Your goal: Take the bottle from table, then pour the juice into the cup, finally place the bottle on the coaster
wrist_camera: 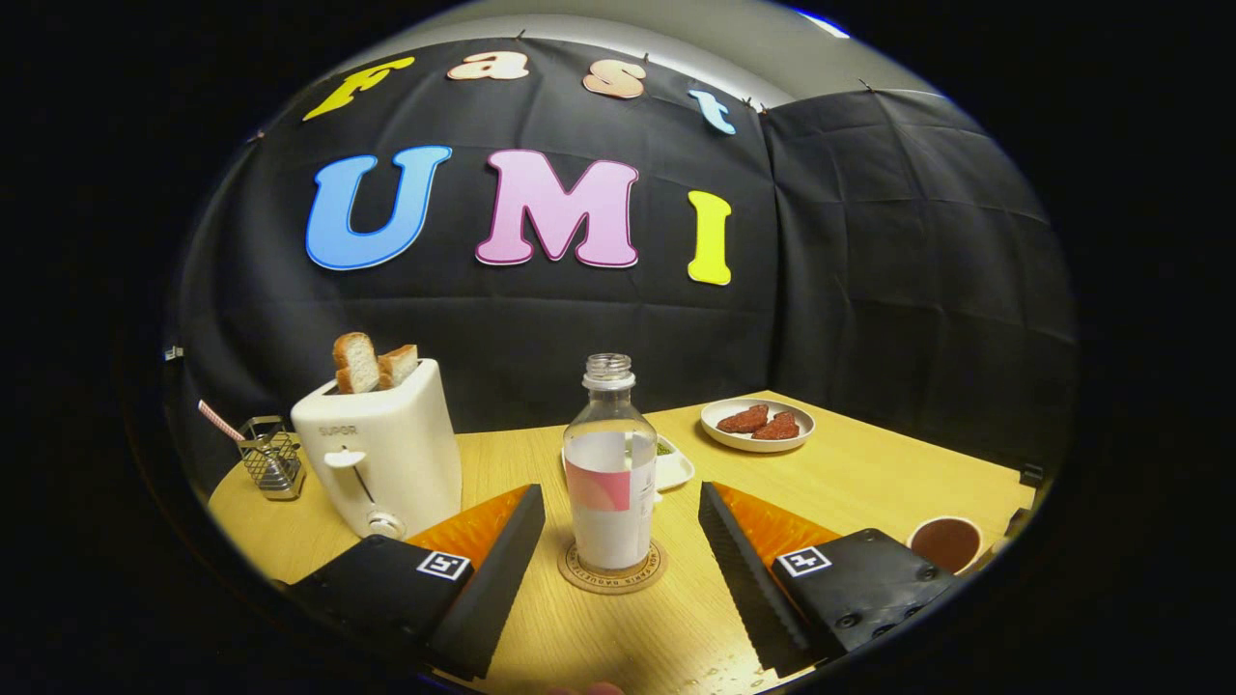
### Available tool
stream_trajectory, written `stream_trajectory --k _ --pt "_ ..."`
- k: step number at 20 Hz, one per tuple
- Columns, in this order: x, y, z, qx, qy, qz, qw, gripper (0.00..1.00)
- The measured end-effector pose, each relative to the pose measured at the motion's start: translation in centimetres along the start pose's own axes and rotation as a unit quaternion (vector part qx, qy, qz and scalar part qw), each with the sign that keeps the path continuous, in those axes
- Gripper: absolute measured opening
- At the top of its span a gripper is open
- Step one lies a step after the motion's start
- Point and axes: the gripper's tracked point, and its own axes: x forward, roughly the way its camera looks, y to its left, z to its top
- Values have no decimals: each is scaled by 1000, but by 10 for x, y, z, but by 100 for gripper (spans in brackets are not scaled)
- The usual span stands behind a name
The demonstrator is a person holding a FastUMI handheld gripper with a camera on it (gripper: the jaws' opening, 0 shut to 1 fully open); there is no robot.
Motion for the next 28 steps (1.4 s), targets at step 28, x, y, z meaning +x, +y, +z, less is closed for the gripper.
stream_trajectory --k 28 --pt "-207 -37 119 34 -54 74 995 99"
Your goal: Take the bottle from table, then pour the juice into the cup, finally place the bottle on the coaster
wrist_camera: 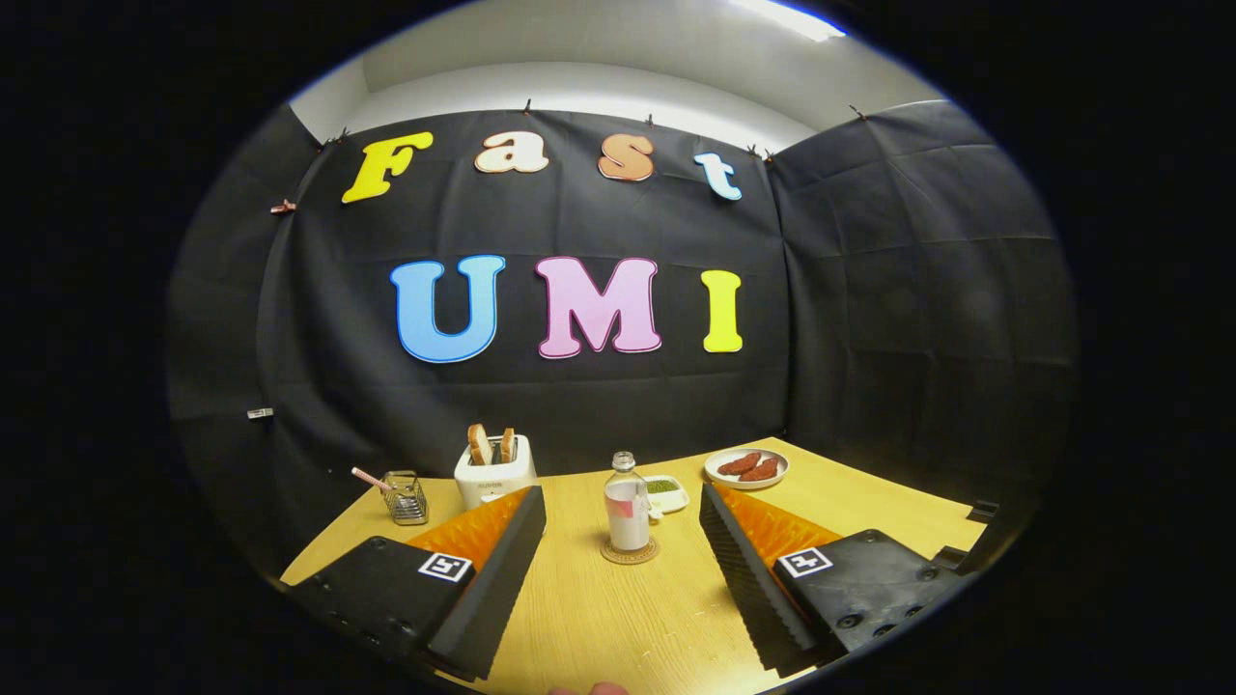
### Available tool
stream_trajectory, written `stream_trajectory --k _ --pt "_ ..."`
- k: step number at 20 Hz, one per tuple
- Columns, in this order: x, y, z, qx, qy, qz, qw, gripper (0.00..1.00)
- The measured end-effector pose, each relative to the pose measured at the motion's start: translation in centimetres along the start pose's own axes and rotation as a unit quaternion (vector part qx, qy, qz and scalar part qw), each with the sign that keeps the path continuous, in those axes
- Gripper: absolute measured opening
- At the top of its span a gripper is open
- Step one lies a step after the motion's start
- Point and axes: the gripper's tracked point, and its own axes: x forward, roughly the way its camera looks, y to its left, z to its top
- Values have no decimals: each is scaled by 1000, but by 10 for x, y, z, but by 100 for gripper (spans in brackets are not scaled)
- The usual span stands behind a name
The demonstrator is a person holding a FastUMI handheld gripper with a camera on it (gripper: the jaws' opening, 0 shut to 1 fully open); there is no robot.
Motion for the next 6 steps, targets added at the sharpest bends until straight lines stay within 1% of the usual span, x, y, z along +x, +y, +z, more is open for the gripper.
stream_trajectory --k 6 --pt "-14 10 0 -11 4 20 1000 99"
